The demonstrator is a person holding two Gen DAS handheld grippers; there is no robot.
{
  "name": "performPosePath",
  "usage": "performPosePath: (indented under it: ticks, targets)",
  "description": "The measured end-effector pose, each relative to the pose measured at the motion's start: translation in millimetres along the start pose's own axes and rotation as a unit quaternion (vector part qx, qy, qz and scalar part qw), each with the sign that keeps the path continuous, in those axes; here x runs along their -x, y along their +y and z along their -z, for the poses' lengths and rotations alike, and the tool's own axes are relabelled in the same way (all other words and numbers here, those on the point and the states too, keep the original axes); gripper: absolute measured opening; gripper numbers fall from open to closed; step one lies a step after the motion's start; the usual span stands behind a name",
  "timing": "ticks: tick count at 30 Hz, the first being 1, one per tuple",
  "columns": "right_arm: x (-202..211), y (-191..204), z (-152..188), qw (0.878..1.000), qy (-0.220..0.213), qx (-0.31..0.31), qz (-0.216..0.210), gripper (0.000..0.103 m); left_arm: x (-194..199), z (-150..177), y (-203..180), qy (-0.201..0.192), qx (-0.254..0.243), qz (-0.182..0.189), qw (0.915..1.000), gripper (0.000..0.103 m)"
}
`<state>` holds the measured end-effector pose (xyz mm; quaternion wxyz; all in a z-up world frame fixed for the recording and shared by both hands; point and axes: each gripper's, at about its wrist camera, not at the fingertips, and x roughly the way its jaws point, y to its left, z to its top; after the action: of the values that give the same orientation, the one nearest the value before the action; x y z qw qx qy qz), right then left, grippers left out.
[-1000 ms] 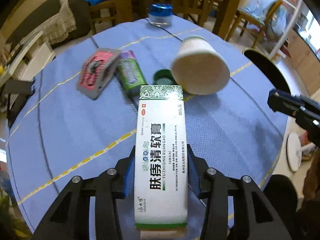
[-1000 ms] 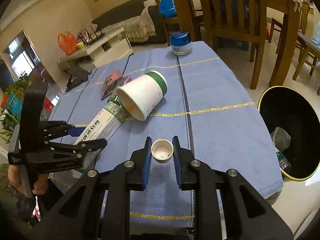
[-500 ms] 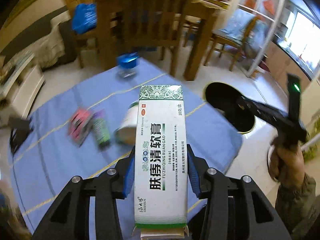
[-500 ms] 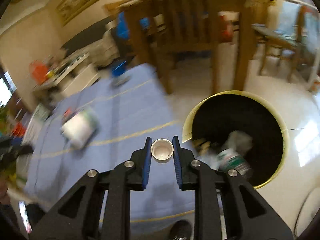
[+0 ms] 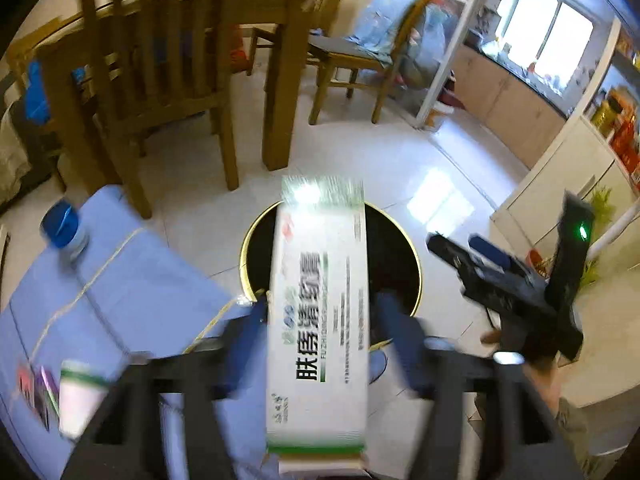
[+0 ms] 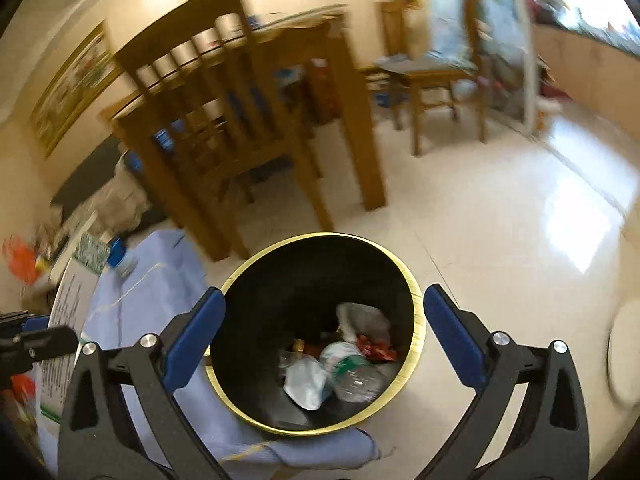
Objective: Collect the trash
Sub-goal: 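Drop the ointment box and small cap into the black bin with both grippers, then grasp the white paper cup with the right gripper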
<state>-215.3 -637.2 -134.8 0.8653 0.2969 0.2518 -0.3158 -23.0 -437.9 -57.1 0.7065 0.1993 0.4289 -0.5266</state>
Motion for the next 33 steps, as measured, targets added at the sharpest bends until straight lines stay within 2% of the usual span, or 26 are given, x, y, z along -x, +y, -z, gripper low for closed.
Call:
performPosePath:
  ticks: [2,5,7,9,12,14,15,18,19,23,25,28,30,33]
  targets:
    - [1.0,-20.1,2.9,1.0,0.001,-0.021,0.005,0.098,-4.8,-9.9,-8.6,-0.023,-0.009,-0.027,0.9993,0.085]
    - [6.7,-34.9,9.0,0.999,0.0,-0.033,0.006,0.098,-9.7,-12.1,-9.3,-0.02,-0.002,-0.024,0.9995,0.085]
    - [11.2,-37.2,15.3,0.999,0.0,-0.035,0.006,0.098,-1.7,-1.1,-1.9,-0.018,0.01,-0.019,0.9996,0.085]
    - [13.3,-37.6,18.9,0.999,-0.001,-0.035,0.005,0.098,9.7,10.0,3.9,-0.011,0.016,-0.037,0.9991,0.085]
    - [17.6,-22.6,22.6,0.999,-0.003,-0.033,-0.013,0.098,52.3,36.1,15.6,-0.012,0.011,-0.054,0.9984,0.085]
    - [16.8,-15.6,21.8,0.999,-0.001,-0.032,-0.021,0.098,97.4,60.5,28.8,-0.034,-0.009,-0.092,0.9951,0.087]
    - [17.9,-4.4,23.7,0.999,0.002,-0.028,-0.033,0.098,118.2,73.4,37.8,-0.043,-0.014,-0.109,0.9931,0.092]
    - [21.9,37.6,29.0,0.998,0.013,0.007,-0.066,0.098,184.7,125.8,75.5,-0.075,-0.021,-0.195,0.9777,0.096]
    - [23.7,54.6,32.7,0.997,0.019,0.024,-0.075,0.098,208.7,150.9,95.9,-0.081,-0.017,-0.234,0.9688,0.096]
    - [26.0,115.7,47.3,0.99,0.045,0.078,-0.107,0.098,258.2,223.4,159.3,-0.071,0.039,-0.313,0.9463,0.096]
    - [27.2,143.9,54.8,0.986,0.058,0.101,-0.12,0.098,277.1,259.5,187.7,-0.074,0.089,-0.323,0.9394,0.096]
    - [31.6,191.6,68.5,0.977,0.075,0.14,-0.141,0.098,295.5,310.1,228.3,-0.082,0.18,-0.309,0.9301,0.096]
    - [36.4,226.7,80.0,0.969,0.084,0.173,-0.154,0.098,302.2,332.2,244.9,-0.093,0.218,-0.3,0.9239,0.096]
    - [42.6,268.1,94.6,0.957,0.092,0.216,-0.169,0.098,310.5,349.4,256.5,-0.109,0.244,-0.293,0.9181,0.096]
